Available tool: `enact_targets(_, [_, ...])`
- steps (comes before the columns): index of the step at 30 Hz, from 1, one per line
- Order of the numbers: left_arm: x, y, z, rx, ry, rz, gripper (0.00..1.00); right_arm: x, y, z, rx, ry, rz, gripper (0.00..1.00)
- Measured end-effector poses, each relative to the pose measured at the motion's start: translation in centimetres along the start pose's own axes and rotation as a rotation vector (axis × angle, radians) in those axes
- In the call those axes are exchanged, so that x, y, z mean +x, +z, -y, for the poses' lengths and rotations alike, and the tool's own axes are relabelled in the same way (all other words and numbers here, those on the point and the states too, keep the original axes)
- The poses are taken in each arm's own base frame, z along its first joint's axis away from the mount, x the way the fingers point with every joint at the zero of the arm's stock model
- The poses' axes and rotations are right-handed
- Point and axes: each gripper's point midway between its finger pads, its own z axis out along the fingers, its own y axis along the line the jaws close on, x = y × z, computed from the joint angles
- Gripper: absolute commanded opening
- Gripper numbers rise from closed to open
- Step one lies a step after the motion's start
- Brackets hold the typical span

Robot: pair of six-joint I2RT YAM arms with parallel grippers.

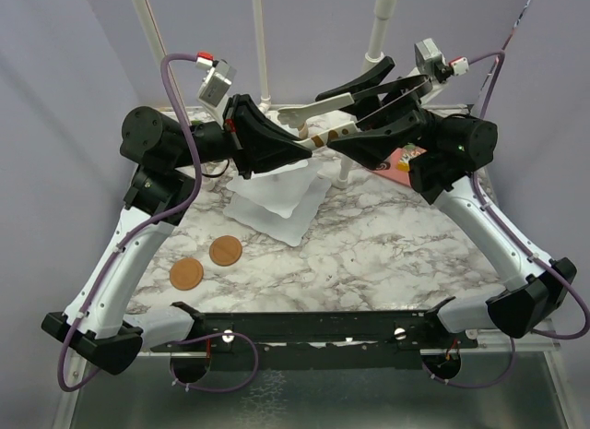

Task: Serve the afternoon tea
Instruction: Pick up the clamp from the tray.

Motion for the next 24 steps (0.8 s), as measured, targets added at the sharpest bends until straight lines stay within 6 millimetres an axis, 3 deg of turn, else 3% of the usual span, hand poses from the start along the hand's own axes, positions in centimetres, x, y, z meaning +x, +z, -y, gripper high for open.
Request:
enact_targets(8, [-0.2,-0.1,0.3,0.0,0.016,0.008,0.0,-0.4,0.5,0.0,-0.007,0.005,-0.029,0.98])
enact_targets(15, [-0.2,-0.1,0.3,0.001,0.031,0.009,0.0,-0.2,0.4,-0.1,-0.014,0.007,-0.044,0.81])
enact_targets(24, [0.0,-0.1,0.4,0.004,0.032,0.002,0.0,-0.2,-0.5,-0.7,-0.049,0.006,-0.079,0.87])
